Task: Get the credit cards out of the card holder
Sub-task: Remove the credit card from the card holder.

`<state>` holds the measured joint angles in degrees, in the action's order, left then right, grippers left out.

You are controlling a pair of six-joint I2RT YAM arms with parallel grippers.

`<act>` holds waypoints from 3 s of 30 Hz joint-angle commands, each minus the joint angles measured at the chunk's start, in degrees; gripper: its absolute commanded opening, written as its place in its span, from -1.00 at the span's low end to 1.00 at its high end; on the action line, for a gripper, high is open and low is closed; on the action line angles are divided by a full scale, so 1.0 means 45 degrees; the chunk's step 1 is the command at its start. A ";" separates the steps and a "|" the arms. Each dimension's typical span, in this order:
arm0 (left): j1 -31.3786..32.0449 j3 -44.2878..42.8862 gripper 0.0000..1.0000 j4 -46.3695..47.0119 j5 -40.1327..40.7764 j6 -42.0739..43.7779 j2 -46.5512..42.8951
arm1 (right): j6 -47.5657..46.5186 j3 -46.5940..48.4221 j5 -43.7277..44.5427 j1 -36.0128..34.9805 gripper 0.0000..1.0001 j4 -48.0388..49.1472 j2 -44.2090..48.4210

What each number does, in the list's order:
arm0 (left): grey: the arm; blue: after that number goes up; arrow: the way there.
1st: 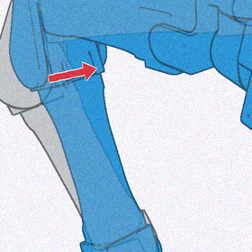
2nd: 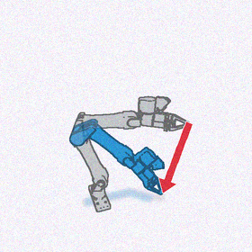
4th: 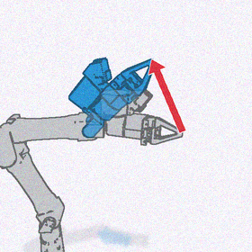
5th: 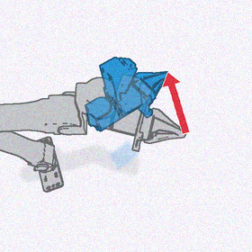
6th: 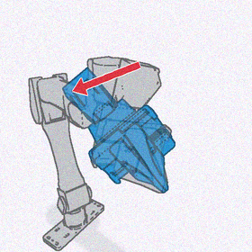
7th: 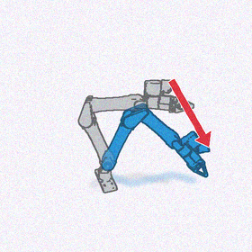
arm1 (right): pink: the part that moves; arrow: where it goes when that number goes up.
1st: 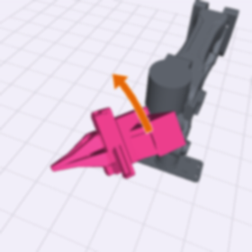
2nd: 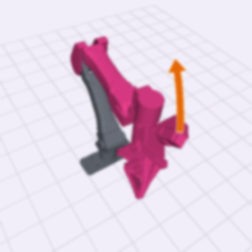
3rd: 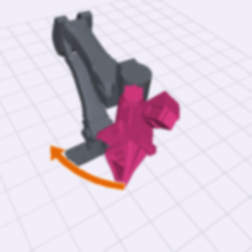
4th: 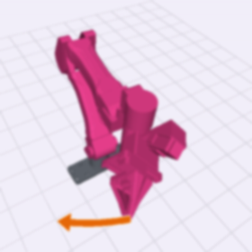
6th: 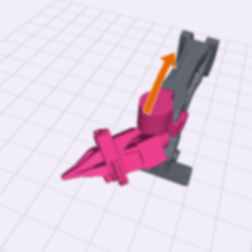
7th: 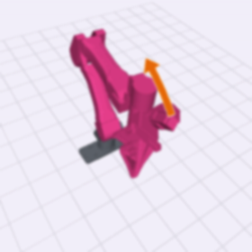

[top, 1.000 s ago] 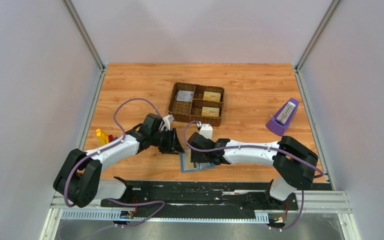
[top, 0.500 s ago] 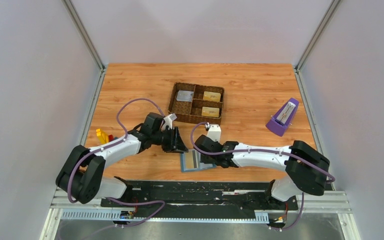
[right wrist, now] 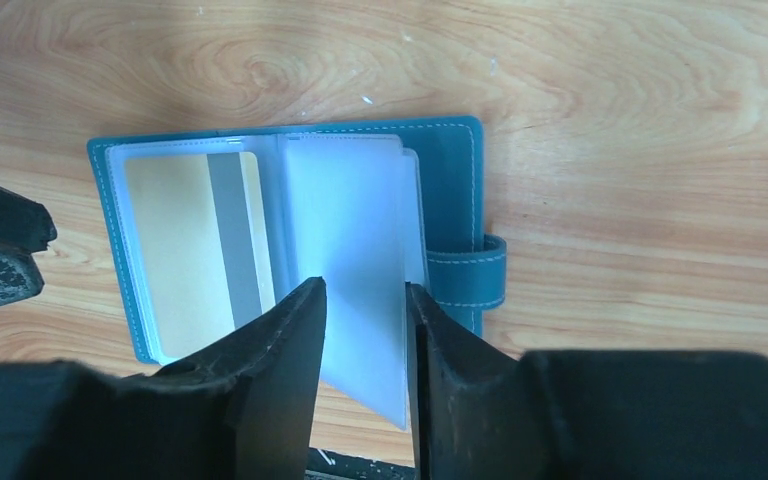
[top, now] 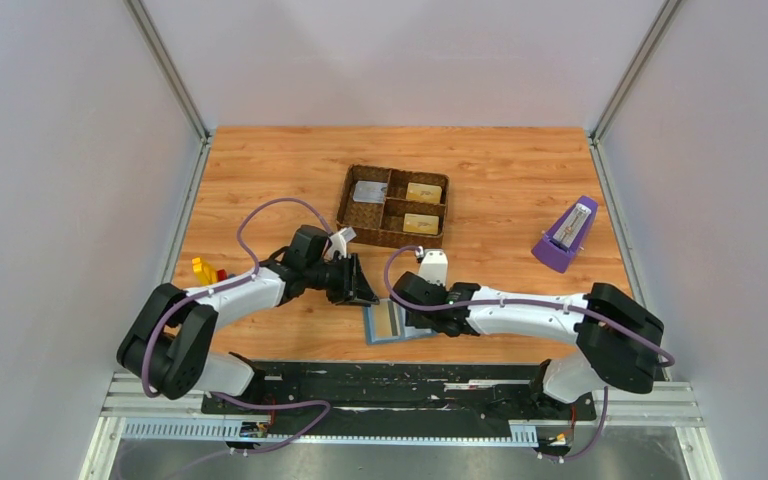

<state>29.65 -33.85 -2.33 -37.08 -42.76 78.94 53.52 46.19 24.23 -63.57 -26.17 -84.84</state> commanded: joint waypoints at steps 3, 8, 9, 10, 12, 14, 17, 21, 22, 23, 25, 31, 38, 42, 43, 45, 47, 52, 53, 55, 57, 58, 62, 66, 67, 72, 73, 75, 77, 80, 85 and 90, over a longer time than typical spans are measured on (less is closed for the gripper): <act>0.0054 0.0084 -0.17 0.0781 -0.0307 -0.0138 0.0173 | 0.0004 0.0841 0.0734 0.0018 -0.24 -0.1158 0.0563; 0.0134 0.0074 -0.17 0.1000 -0.0336 -0.0249 0.0258 | 0.0274 0.1307 0.1214 0.0006 -0.20 -0.2128 0.0448; 0.0146 0.0077 -0.17 0.1029 -0.0340 -0.0256 0.0268 | 0.0346 0.1452 0.1329 0.0008 -0.14 -0.2403 0.0419; 0.0157 0.0074 -0.17 0.1041 -0.0337 -0.0261 0.0260 | 0.0418 0.1585 0.1432 0.0006 -0.12 -0.2657 0.0406; 0.0175 0.0077 -0.17 0.1076 -0.0334 -0.0267 0.0282 | 0.0451 0.1838 0.1568 0.0012 -0.09 -0.3050 0.0475; 0.0204 0.0079 -0.17 0.1110 -0.0334 -0.0263 0.0316 | 0.0381 0.2137 0.1580 0.0006 -0.08 -0.3337 0.0663; 0.0226 0.0086 -0.17 0.1154 -0.0334 -0.0265 0.0413 | 0.0002 0.2433 0.1345 0.0002 -0.20 -0.3344 0.1160; 0.0247 0.0082 -0.17 0.1393 -0.0384 -0.0323 0.0683 | -0.1268 0.2419 0.0001 -0.0020 -0.38 -0.1924 0.1895; 0.0237 0.0081 -0.17 0.1488 -0.0405 -0.0341 0.0789 | -0.1595 0.2223 -0.0602 -0.0015 -0.41 -0.1264 0.2137; 0.0245 0.0075 -0.17 0.1530 -0.0418 -0.0365 0.0833 | -0.1838 0.1996 -0.1141 -0.0016 -0.43 -0.0540 0.2228; 0.0264 0.0072 -0.18 0.1620 -0.0403 -0.0403 0.0915 | -0.2043 0.1558 -0.2000 0.0001 -0.45 0.0709 0.2278; 0.0267 0.0071 -0.22 0.1221 0.0000 -0.0349 0.0818 | -0.2222 0.0652 -0.3395 0.0391 -0.47 0.2227 0.1662; 0.0267 0.0218 -0.28 0.0820 0.0406 -0.0180 0.0639 | -0.2581 -0.0661 -0.5574 0.1686 -0.52 0.3752 0.1355; 0.0281 0.0316 -0.36 0.0329 0.0751 -0.0051 0.0470 | -0.2483 -0.1514 -0.6838 0.2444 -0.52 0.4751 0.1353; 0.0300 0.0325 -0.38 0.0221 0.0811 -0.0030 0.0428 | -0.2477 -0.1708 -0.7104 0.2625 -0.52 0.5086 0.1353; 0.0332 0.0401 -0.44 0.0190 0.0891 0.0001 0.0396 | -0.2596 -0.2060 -0.7544 0.2938 -0.54 0.5517 0.1371; 0.0341 0.0469 -0.50 0.0237 0.0913 0.0009 0.0472 | -0.2654 -0.2232 -0.7815 0.3125 -0.58 0.5694 0.1355; 0.0359 0.0543 -0.58 0.0247 0.1070 0.0034 0.0722 | -0.2558 -0.2717 -0.8605 0.3637 -0.60 0.6563 0.1137; 0.0372 0.0567 -0.58 0.0245 0.1100 0.0026 0.0750 | -0.2530 -0.2825 -0.8795 0.3714 -0.60 0.6745 0.1045; 0.0382 0.0558 -0.59 0.0273 0.1139 0.0035 0.0841 | -0.2499 -0.2979 -0.9295 0.3901 -0.60 0.7091 0.0859; 0.0384 0.0549 -0.60 0.0291 0.1144 0.0043 0.0928 | -0.2480 -0.3018 -0.9523 0.3983 -0.60 0.7246 0.0673; 0.0399 0.0559 -0.60 0.0309 0.1149 0.0037 0.0973 | -0.2479 -0.3019 -0.9542 0.3992 -0.60 0.7287 0.0592; 0.0401 0.0564 -0.62 0.0306 0.1248 0.0076 0.1120 | -0.2428 -0.3113 -0.9688 0.4123 -0.60 0.7573 0.0320; 0.0422 0.0531 -0.66 0.0042 0.1450 0.0204 0.1223 | -0.2372 -0.3137 -0.9873 0.4205 -0.59 0.7775 0.0021; 0.0423 0.0539 -0.68 -0.0031 0.1476 0.0235 0.1225 | -0.2348 -0.3146 -0.9876 0.4205 -0.59 0.7787 -0.0034; 0.0423 0.0591 -0.72 -0.0087 0.1593 0.0245 0.1233 | -0.2294 -0.3195 -0.9771 0.4261 -0.59 0.7808 -0.0161; 0.0423 0.0598 -0.72 -0.0078 0.1587 0.0235 0.1250 | -0.2297 -0.3185 -0.9756 0.4263 -0.58 0.7808 -0.0179; 0.0423 0.0596 -0.72 -0.0055 0.1599 0.0244 0.1325 | -0.2269 -0.3161 -0.9725 0.4264 -0.58 0.7798 -0.0256; 0.0423 0.0589 -0.72 -0.0025 0.1599 0.0245 0.1384 | -0.2241 -0.3137 -0.9721 0.4265 -0.57 0.7789 -0.0316; 0.0421 0.0597 -0.72 0.0013 0.1606 0.0232 0.1445 | -0.2207 -0.3083 -0.9701 0.4264 -0.57 0.7789 -0.0459; 0.0438 0.0662 -0.72 0.0189 0.1612 0.0190 0.1599 | -0.2186 -0.3039 -0.9679 0.4264 -0.57 0.7767 -0.0606; 0.0443 0.0705 -0.72 0.0292 0.1598 0.0146 0.1708 | -0.2234 -0.3139 -1.0093 0.4264 -0.60 0.8255 -0.0700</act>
<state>31.27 -31.53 -1.91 -30.83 -43.13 85.69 43.40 32.34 -19.57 -44.80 7.16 -87.24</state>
